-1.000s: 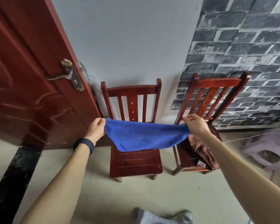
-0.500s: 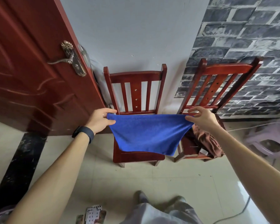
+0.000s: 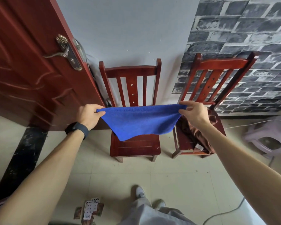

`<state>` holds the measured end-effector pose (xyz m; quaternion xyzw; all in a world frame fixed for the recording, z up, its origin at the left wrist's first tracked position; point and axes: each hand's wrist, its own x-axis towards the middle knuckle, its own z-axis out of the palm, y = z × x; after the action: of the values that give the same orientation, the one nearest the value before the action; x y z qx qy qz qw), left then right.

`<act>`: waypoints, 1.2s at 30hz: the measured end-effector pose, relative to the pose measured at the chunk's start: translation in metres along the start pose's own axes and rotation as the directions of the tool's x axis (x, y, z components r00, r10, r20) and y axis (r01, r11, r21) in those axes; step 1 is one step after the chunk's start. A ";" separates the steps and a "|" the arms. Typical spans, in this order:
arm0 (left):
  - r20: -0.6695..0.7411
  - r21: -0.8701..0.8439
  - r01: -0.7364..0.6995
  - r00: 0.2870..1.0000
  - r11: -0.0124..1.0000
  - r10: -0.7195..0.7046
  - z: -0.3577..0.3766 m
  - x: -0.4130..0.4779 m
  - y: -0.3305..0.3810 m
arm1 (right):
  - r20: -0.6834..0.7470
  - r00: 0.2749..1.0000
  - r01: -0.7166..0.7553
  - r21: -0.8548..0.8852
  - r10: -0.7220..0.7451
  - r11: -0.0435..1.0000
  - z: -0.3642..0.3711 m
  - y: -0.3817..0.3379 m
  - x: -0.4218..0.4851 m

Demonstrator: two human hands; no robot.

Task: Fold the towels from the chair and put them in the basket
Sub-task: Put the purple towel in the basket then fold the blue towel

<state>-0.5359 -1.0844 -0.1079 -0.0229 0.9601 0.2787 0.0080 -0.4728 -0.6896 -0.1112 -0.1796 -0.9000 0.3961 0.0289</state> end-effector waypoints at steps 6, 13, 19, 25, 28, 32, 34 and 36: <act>0.100 0.174 0.069 0.991 0.982 -0.087 0.016 -0.050 -0.052 | 0.201 0.943 0.315 -0.268 -0.267 0.910 0.037 0.034 -0.006; 0.148 0.233 0.086 0.981 0.969 -0.122 0.039 -0.073 -0.059 | 0.219 0.942 0.316 -0.313 -0.256 0.896 0.037 0.067 -0.017; 0.197 0.278 0.021 0.977 0.960 -0.078 0.054 -0.023 -0.081 | 0.270 0.950 0.242 -0.321 -0.156 0.916 0.076 0.055 0.028; 0.312 0.072 0.056 0.947 0.996 -0.075 0.060 0.060 -0.090 | 0.217 0.975 0.109 -0.309 -0.042 0.945 0.104 0.042 0.068; 0.311 0.020 0.072 0.948 0.997 -0.075 0.063 0.096 -0.094 | 0.165 0.986 0.054 -0.306 -0.003 0.951 0.114 0.038 0.088; 0.249 0.021 -0.029 0.968 0.999 0.023 0.071 0.124 -0.097 | 0.061 0.998 0.040 -0.292 -0.024 0.955 0.125 0.034 0.098; 0.216 0.017 -0.046 0.975 0.999 0.042 0.077 0.127 -0.098 | 0.031 0.999 0.031 -0.284 -0.024 0.958 0.131 0.034 0.096; 0.224 0.011 -0.020 0.974 1.000 0.017 0.085 0.122 -0.101 | 0.017 1.000 0.014 -0.276 -0.010 0.961 0.138 0.038 0.093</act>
<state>-0.6523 -1.1292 -0.2367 0.0177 0.9551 0.2730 0.1138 -0.5752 -0.7308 -0.2414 -0.1733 -0.9478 0.2678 -0.0010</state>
